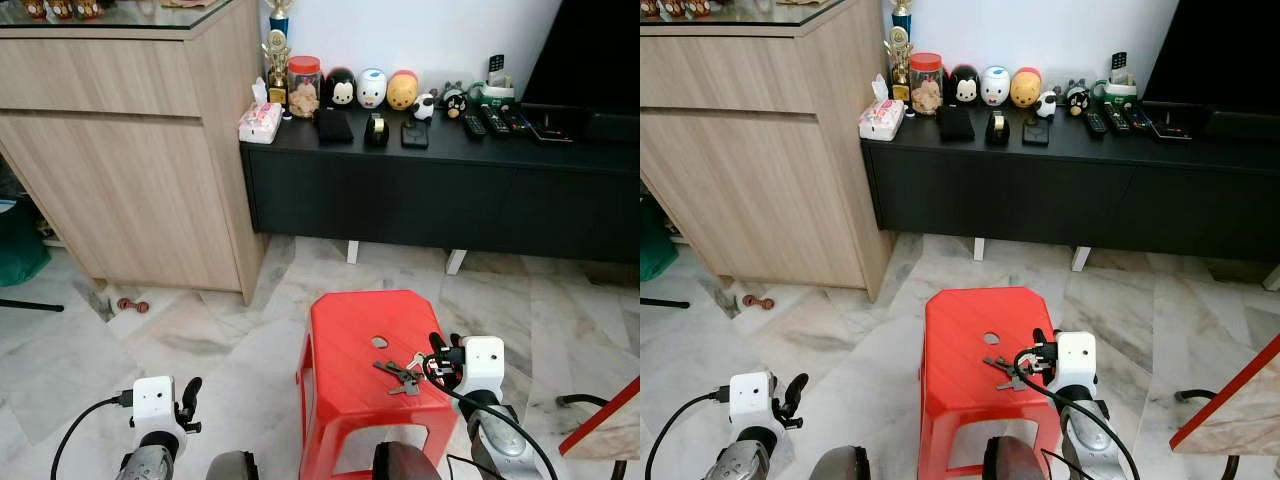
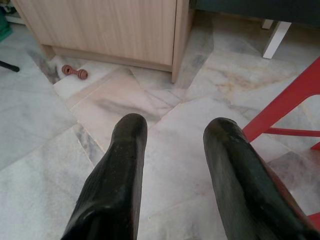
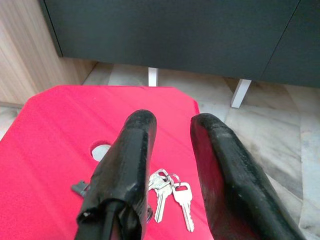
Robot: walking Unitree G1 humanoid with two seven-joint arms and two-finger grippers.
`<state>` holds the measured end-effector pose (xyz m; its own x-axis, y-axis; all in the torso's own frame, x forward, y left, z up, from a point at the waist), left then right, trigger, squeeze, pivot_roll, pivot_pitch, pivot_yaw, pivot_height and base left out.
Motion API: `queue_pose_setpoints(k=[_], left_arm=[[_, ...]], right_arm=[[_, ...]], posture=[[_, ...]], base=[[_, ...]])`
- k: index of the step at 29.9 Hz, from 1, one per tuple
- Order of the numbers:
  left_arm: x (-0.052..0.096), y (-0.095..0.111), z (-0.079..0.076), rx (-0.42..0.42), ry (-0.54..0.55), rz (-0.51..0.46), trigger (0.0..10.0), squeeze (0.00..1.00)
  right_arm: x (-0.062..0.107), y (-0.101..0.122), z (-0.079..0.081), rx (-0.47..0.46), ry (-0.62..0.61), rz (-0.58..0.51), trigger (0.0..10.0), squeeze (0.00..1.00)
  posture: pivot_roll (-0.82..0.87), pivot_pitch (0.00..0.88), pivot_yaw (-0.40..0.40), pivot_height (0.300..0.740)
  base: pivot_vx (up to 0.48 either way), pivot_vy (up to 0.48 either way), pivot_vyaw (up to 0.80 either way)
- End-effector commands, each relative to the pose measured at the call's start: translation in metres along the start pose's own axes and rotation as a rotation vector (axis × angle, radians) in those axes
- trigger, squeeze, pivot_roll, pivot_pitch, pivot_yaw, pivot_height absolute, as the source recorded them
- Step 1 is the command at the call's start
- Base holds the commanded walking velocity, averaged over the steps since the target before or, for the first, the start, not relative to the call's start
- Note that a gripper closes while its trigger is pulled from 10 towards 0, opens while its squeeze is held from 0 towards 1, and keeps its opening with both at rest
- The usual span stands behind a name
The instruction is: Hang keys on a hook
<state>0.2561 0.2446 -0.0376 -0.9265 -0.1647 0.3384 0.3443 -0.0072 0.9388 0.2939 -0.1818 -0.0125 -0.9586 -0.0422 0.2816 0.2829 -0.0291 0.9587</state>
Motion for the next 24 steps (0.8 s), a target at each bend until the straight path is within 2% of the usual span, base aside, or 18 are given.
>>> queue_pose_setpoints(k=[1, 5, 10, 17, 20, 21, 22, 24], left_arm=[[0.002, 0.0, 0.002, 0.0, 0.011, -0.008, 10.0, 0.0], [0.002, 0.0, -0.001, 0.0, 0.005, -0.014, 10.0, 0.0], [0.004, 0.0, -0.005, 0.002, 0.0, -0.025, 10.0, 0.0], [0.008, 0.0, -0.004, -0.001, 0.002, -0.036, 10.0, 0.0], [0.01, 0.0, -0.004, -0.002, 0.001, -0.041, 10.0, 0.0], [0.012, 0.0, -0.005, -0.004, -0.002, -0.043, 10.0, 0.0], [0.013, -0.002, -0.006, -0.005, -0.004, -0.038, 10.0, 0.0], [0.014, -0.003, -0.006, -0.005, -0.005, -0.038, 10.0, 0.0]], right_arm=[[-0.004, 0.002, 0.0, 0.009, 0.007, 0.009, 10.0, 0.0], [-0.007, 0.004, 0.006, -0.002, 0.033, 0.013, 10.0, 0.0], [-0.015, 0.003, 0.032, -0.03, 0.154, 0.05, 10.0, 0.0], [-0.02, 0.001, 0.039, -0.047, 0.166, 0.08, 10.0, 0.0], [-0.024, 0.001, 0.036, -0.093, 0.135, 0.097, 10.0, 0.0], [-0.027, 0.002, 0.034, -0.172, 0.106, 0.103, 10.0, 0.0], [-0.03, 0.006, 0.03, -0.287, 0.071, 0.101, 10.0, 0.0], [-0.031, 0.007, 0.029, -0.321, 0.063, 0.099, 10.0, 0.0]], posture=[[-0.01, 0.0, -0.054, 0.6], [-0.01, 0.0, -0.058, 0.581], [0.0, 0.0, -0.067, 0.581], [0.02, 0.008, -0.076, 0.581], [0.02, 0.02, -0.077, 0.581], [0.03, 0.029, -0.078, 0.581], [0.03, 0.033, -0.079, 0.581], [0.03, 0.036, -0.078, 0.581]], base=[[0.0, 0.0, 0.0], [0.0, 0.0, 0.0], [0.0, 0.0, 0.0], [0.0, 0.0, 0.0], [0.0, 0.0, 0.0], [0.0, 0.0, 0.0], [0.0, 0.0, 0.0], [0.0, 0.0, 0.0]])
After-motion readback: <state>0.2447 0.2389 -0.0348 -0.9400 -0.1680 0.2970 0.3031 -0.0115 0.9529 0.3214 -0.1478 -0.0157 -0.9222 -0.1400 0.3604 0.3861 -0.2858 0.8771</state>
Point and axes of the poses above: a point about 5 cm out from each wrist's last joint towards the gripper, its own x axis pointing back from the gripper into the wrist, its own y axis along the axis of the wrist's last joint, z = x × y, the point moved 4 cm from there along -x, pointing out of the wrist towards the gripper, and after that the axes turned 2 degrees about -x, right-handed, at the moved point
